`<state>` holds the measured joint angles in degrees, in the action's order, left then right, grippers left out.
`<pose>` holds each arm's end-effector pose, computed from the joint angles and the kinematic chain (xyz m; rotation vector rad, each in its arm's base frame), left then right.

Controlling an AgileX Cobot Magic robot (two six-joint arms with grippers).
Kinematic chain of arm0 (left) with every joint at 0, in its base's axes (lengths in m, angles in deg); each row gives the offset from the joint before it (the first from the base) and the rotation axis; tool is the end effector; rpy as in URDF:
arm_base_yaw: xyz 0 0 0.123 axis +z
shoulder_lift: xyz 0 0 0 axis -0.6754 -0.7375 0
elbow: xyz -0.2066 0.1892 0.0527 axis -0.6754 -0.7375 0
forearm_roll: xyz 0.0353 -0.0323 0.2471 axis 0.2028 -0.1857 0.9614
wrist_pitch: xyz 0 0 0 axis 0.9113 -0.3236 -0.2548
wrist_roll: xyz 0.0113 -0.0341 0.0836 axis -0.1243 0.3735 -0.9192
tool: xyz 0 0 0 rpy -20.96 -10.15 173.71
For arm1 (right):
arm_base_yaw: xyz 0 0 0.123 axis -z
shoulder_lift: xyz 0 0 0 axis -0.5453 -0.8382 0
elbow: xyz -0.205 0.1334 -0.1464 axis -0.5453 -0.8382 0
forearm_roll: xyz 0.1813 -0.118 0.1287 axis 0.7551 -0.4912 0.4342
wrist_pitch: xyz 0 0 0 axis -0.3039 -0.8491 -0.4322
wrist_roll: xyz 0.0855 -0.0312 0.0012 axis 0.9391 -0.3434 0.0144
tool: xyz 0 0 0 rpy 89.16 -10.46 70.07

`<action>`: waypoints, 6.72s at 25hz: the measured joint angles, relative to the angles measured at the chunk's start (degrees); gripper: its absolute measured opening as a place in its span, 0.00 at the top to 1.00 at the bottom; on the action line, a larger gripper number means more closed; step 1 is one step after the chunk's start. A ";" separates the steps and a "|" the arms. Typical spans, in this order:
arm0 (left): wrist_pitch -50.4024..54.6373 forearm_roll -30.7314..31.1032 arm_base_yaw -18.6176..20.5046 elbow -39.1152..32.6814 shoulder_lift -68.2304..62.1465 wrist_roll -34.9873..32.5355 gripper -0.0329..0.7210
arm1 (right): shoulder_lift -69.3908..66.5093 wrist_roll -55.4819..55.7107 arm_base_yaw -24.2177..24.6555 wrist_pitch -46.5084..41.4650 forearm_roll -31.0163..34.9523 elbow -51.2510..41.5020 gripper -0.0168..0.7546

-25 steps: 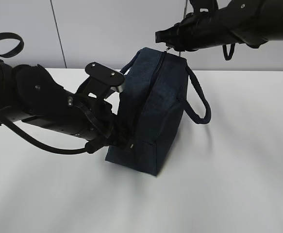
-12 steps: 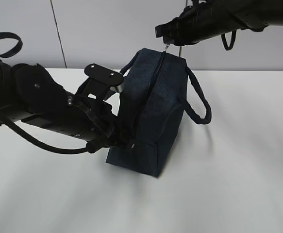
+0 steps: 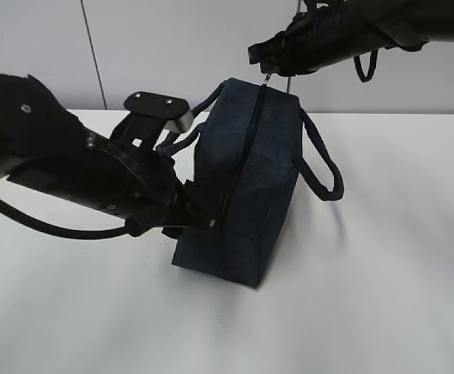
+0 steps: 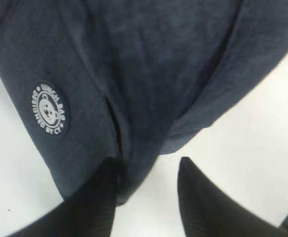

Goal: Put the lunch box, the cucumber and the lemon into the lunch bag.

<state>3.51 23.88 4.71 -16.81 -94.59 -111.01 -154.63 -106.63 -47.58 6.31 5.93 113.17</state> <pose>0.2636 -0.2256 0.1962 0.7191 2.3799 -0.5798 0.4594 0.1388 0.2638 -0.3783 2.1366 0.3820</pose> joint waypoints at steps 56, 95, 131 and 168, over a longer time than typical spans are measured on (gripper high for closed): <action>53.71 9.12 14.72 59.80 -28.16 21.83 0.96 | -0.21 -1.58 0.09 0.16 0.34 0.00 0.98; 52.67 11.20 12.09 59.82 -28.21 19.77 0.97 | -15.12 -1.58 2.87 2.65 13.42 9.23 0.98; 55.49 12.39 14.07 69.90 -29.86 28.76 0.49 | -13.64 -2.82 3.39 -13.95 8.92 18.64 0.98; 55.31 12.42 13.48 76.26 -38.16 25.77 0.97 | -20.45 -1.91 3.39 -7.80 8.41 19.21 0.98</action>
<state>58.82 36.30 18.18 59.45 -132.75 -85.24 -175.08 -108.54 -44.18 -1.49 14.35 132.38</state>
